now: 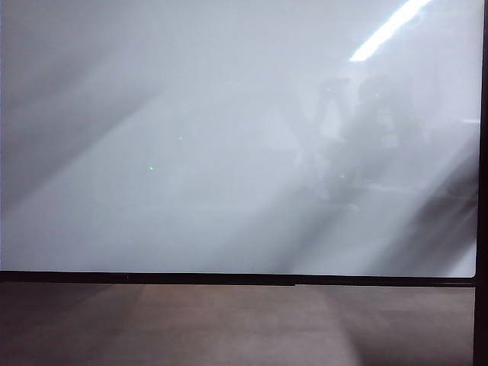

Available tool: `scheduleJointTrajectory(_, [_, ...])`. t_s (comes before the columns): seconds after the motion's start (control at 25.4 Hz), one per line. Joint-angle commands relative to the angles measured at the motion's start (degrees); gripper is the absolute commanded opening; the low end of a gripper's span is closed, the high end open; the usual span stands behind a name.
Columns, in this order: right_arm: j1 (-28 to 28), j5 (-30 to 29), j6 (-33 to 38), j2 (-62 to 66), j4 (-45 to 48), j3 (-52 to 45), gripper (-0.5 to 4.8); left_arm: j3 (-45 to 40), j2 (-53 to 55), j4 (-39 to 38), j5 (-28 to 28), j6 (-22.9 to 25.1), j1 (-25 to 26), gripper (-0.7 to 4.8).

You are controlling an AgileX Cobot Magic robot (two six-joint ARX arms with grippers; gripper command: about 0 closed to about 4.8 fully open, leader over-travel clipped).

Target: Reach to the right to find the marker pen, pick it up, and write the number 3 on the whiteboard.

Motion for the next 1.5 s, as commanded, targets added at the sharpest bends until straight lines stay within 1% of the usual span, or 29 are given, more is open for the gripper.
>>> scheduleJointTrajectory(0.04, [0.0,0.0,0.0,-0.2,0.6,0.1,1.12,0.2,0.0,0.7,-0.1,0.4,0.1,-0.06])
scheduleJointTrajectory(0.28, [0.0,0.0,-0.1,-0.2,0.6,0.1,1.19,0.2,0.0,0.7,0.0,0.4,0.1,-0.06])
scheduleJointTrajectory(0.35, [0.0,0.0,-0.5,-0.2,0.6,0.1,1.70,0.2,0.0,0.7,0.0,0.5,0.1,-0.06])
scheduleJointTrajectory(0.59, [-0.1,-0.3,-1.7,-0.2,2.0,-0.3,1.72,0.2,0.0,0.7,-0.1,0.5,0.1,-0.06])
scheduleJointTrajectory(0.71, [-0.1,-0.2,-1.8,-0.2,6.3,-2.0,1.86,0.2,0.0,0.7,-0.1,0.5,0.1,-0.06])
scheduleJointTrajectory(1.3, [-0.2,0.0,-3.0,0.4,7.1,-1.9,1.87,0.2,0.0,0.7,-0.1,0.5,0.1,-0.06])
scheduleJointTrajectory(1.5, [-0.2,0.0,-3.0,0.9,7.1,-1.5,1.95,0.2,0.0,0.7,-0.1,0.5,0.1,-0.06])
